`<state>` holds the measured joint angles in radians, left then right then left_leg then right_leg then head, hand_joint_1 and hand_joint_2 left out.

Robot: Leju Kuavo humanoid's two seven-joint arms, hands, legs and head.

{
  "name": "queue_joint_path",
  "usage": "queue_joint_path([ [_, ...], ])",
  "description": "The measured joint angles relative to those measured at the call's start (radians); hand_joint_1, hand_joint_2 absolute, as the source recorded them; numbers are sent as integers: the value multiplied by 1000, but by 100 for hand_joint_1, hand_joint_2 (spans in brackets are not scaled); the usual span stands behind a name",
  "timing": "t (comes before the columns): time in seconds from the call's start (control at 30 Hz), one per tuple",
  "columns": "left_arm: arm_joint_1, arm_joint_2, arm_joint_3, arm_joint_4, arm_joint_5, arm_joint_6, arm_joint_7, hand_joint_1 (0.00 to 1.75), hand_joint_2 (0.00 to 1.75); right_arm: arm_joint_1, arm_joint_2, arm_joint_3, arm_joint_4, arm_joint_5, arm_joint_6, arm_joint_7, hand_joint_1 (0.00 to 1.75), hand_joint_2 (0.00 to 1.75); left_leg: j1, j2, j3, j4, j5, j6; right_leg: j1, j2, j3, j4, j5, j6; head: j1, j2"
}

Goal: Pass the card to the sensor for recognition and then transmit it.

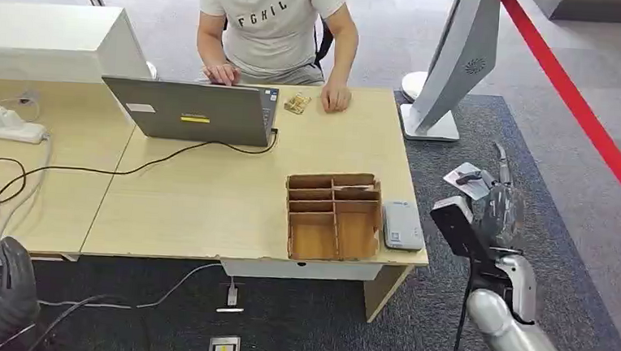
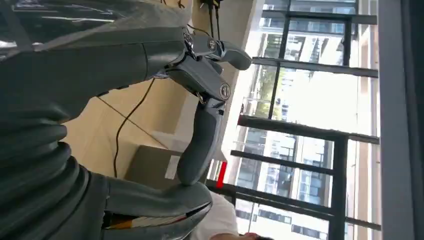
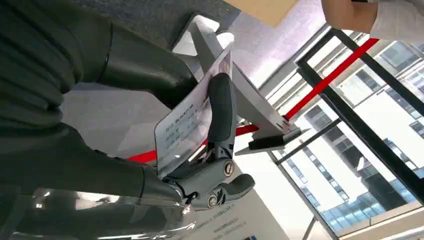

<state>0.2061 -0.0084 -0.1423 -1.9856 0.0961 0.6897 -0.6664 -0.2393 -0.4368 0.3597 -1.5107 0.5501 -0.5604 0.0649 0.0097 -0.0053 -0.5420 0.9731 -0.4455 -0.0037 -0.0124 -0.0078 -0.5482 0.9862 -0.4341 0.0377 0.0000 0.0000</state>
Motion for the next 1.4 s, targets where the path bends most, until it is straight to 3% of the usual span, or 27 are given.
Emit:
queue_joint_path([
  [0.5,6,-18,129,50,113,0,48,0,175,144,-26,-62,-127,31,15,8,175,175,0,1,0,0,0,0,0,0,0,0,0,0,0,0],
  [0.87,-21,-24,196,134,180,0,56,0,175,147,-24,-59,-143,40,37,-3,175,175,0,0,0,0,0,0,0,0,0,0,0,0,0,0],
  [1.4,-53,-31,274,348,320,0,37,0,175,126,7,-33,-127,39,69,-28,175,175,0,0,0,0,0,0,0,0,0,0,0,0,0,0],
])
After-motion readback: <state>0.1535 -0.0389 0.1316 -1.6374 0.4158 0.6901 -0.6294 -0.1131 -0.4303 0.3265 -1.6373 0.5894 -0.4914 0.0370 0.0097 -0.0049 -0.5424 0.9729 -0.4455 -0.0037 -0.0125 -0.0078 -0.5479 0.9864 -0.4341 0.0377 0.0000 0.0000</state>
